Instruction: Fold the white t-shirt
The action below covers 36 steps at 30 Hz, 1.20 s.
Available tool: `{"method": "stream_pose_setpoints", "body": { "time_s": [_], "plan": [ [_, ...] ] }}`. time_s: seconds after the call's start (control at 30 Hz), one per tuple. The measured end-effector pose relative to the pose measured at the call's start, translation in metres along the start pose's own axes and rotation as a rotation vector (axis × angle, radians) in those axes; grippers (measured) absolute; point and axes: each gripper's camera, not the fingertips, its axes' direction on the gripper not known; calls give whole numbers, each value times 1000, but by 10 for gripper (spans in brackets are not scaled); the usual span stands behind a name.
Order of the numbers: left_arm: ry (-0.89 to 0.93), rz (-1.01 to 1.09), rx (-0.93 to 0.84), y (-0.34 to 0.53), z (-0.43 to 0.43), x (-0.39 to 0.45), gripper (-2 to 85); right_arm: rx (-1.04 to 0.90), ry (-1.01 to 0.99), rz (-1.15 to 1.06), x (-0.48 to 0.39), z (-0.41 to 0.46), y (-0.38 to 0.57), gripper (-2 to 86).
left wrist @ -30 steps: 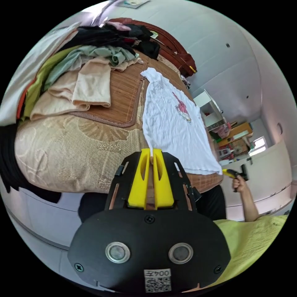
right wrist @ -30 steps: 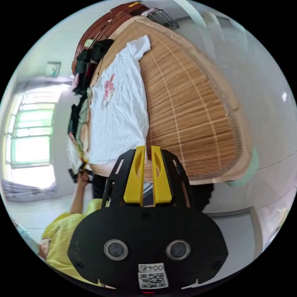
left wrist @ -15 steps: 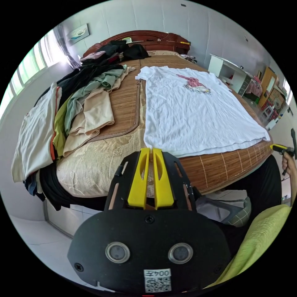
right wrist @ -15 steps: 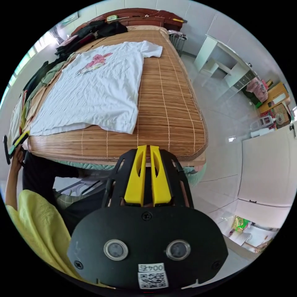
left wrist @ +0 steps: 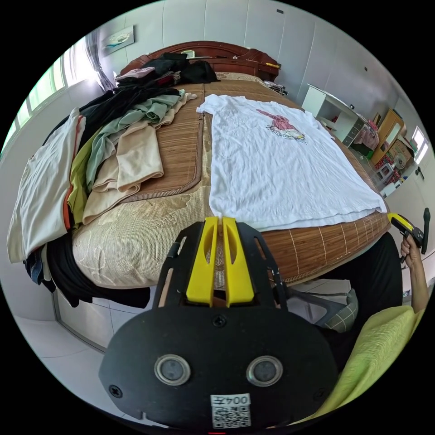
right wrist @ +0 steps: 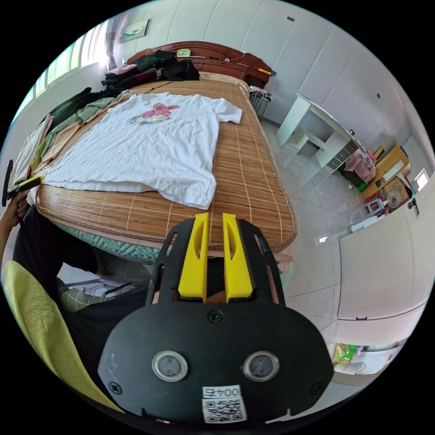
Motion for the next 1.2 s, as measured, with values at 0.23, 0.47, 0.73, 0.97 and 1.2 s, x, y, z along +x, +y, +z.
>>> {"method": "stream_pose_setpoints", "body": {
  "time_s": [0.23,0.47,0.73,0.97,1.2],
  "plan": [
    [-26,8,-2,0,-3,-2,19,-50,-6,-82,-7,10,-4,71],
    [-17,7,-3,-2,-6,-18,19,-136,-34,-50,17,-5,-8,-2],
    [2,-1,-1,-5,-10,-44,20,-210,-323,171,92,21,20,27],
    [105,-18,87,2,-40,-91,23,-51,-394,319,144,-3,43,92],
    [162,-37,95,20,-55,-153,33,-3,-496,416,175,9,53,138]
  ]
}}
